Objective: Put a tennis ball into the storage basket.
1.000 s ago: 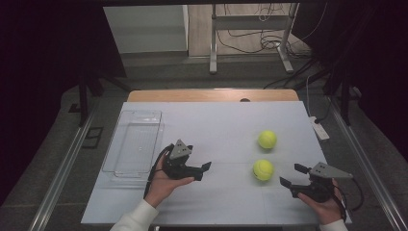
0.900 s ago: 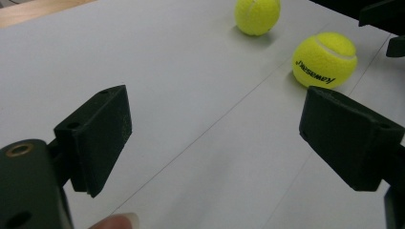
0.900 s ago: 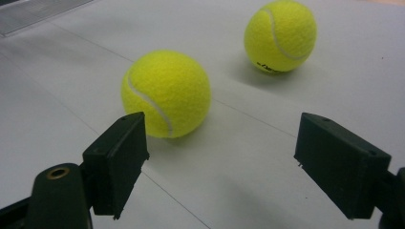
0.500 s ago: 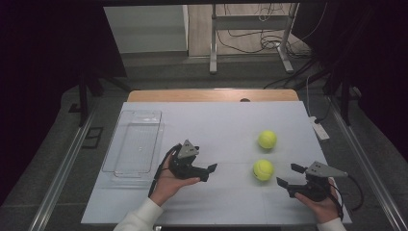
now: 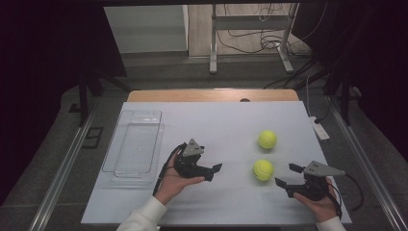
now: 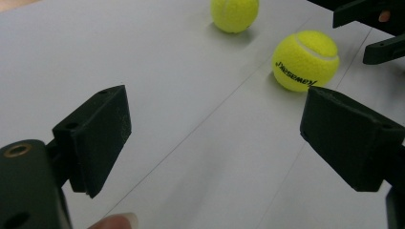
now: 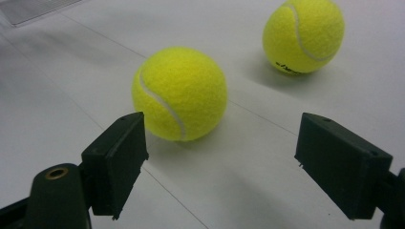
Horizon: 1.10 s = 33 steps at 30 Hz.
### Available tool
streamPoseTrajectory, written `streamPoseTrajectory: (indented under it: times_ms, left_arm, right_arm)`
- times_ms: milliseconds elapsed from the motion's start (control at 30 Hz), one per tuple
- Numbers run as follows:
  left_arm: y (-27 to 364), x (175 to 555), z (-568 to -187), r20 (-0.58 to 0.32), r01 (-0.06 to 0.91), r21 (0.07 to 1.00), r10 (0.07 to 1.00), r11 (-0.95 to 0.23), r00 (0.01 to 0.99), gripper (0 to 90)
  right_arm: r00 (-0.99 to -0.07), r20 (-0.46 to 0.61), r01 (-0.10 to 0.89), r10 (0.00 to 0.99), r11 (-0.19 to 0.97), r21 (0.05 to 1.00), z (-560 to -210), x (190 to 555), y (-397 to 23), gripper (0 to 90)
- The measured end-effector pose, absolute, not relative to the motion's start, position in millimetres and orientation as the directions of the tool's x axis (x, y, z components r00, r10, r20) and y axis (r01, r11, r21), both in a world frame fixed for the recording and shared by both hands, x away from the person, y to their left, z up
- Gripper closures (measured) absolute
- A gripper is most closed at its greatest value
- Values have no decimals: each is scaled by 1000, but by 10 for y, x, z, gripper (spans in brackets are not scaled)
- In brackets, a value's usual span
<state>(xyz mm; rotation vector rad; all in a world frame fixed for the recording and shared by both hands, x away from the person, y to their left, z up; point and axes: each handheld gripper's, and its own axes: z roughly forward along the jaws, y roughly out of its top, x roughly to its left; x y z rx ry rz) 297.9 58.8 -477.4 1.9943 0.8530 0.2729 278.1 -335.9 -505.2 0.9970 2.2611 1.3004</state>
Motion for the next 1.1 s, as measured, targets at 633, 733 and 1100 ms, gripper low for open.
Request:
streamPoseTrajectory:
  times_ms: [633, 733, 1100]
  left_arm:
    - [351, 3049, -4780, -154, 452, 814, 616, -364, 772, 113]
    - [309, 3067, -4794, -155, 452, 812, 611, -369, 776, 113]
    - [179, 3129, -4830, -155, 449, 803, 591, -392, 792, 113]
  right_arm:
    - [-696, 51, 411, 717, 338, 847, -5058, 2779, -3321, 138]
    - [-696, 51, 409, 717, 337, 848, -5056, 2777, -3319, 138]
    - [-692, 54, 412, 720, 333, 848, -5048, 2759, -3319, 138]
